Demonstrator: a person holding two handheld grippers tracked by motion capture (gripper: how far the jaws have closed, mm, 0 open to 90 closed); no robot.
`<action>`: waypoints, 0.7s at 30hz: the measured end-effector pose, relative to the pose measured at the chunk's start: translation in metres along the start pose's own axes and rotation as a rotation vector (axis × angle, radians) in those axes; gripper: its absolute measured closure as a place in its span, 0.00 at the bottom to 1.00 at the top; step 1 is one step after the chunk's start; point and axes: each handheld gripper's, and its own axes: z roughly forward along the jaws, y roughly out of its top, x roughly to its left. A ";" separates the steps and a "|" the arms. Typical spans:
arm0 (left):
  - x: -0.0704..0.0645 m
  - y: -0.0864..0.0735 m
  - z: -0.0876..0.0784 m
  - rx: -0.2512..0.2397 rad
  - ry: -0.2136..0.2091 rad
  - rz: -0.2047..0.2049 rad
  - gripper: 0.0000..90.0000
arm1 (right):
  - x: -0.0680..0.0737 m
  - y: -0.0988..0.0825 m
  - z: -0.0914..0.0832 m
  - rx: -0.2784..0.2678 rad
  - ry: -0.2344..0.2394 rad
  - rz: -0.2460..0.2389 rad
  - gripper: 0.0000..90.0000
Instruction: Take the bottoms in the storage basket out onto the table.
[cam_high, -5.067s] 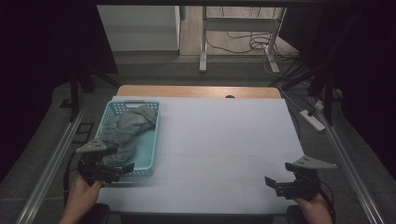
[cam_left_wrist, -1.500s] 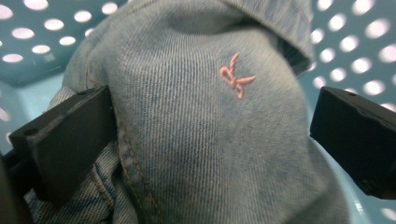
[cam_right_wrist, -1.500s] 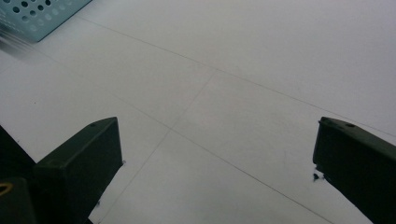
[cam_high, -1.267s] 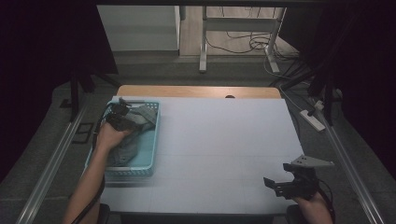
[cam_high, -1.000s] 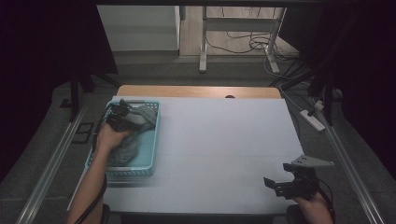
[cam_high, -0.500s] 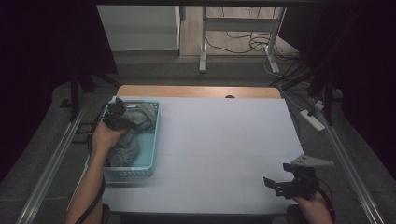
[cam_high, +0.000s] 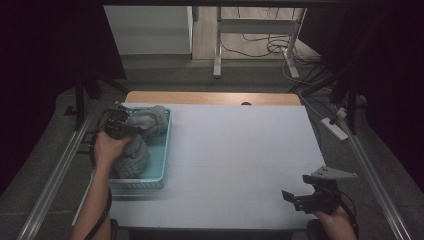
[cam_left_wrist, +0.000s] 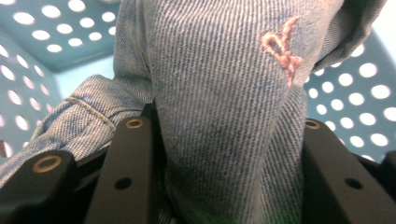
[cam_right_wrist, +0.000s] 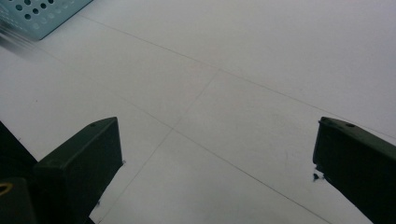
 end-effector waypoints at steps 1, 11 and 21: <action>0.000 0.000 0.000 0.000 0.000 0.000 0.66 | 0.000 0.000 0.000 0.000 0.000 0.000 0.02; -0.005 0.001 -0.018 -0.068 -0.004 0.010 0.66 | 0.000 0.000 0.000 0.000 0.003 -0.006 0.02; -0.010 0.003 -0.037 -0.132 -0.017 0.015 0.66 | 0.000 0.000 0.000 -0.002 0.004 -0.007 0.02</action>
